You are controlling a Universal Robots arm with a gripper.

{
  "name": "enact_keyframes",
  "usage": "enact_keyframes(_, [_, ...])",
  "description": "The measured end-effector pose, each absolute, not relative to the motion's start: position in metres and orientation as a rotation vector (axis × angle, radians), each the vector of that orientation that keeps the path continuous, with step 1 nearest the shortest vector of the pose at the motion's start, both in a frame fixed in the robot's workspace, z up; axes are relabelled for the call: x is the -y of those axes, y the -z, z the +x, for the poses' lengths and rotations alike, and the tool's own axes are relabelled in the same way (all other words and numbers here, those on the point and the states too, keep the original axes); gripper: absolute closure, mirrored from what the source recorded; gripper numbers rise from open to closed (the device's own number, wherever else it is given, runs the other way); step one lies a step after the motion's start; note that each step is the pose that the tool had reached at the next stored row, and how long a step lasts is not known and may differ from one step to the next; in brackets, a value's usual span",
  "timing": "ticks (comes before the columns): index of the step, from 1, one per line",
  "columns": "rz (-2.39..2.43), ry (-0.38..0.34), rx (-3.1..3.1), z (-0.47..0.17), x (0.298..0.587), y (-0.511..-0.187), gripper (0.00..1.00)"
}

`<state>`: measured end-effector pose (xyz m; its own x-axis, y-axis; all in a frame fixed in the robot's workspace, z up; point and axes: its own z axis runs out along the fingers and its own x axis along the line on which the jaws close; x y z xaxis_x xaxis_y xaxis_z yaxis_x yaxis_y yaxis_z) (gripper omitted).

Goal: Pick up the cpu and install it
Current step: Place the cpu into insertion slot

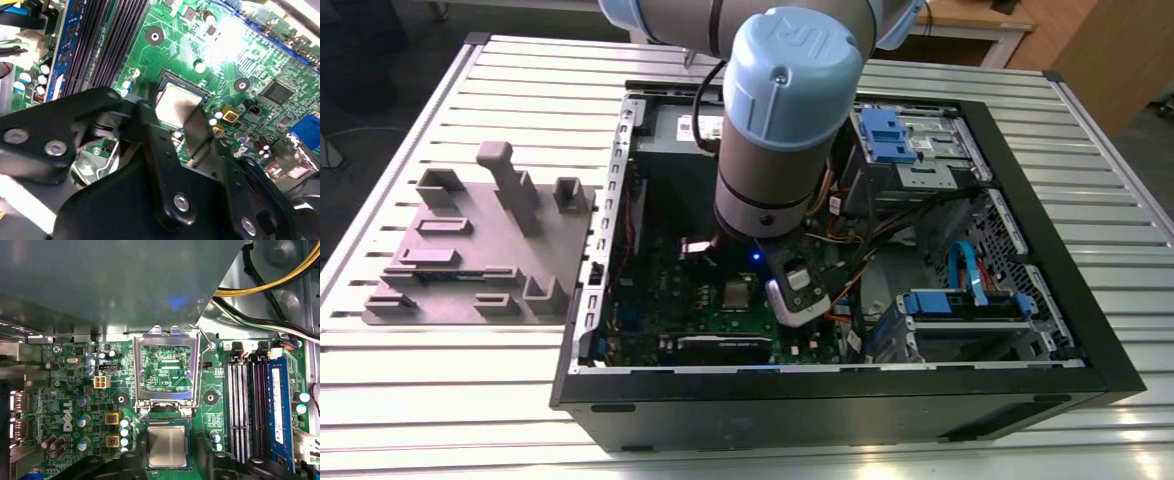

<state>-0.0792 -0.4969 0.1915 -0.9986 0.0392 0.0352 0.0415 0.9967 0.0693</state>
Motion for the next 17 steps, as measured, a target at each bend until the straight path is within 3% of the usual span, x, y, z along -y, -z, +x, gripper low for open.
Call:
enact_keyframes(3, [-0.063,0.109,3.105,-0.0791,0.4974,-0.1913,0.59])
enact_keyframes(17, [-0.064,0.120,3.105,-0.0811,0.4993,-0.1913,0.59])
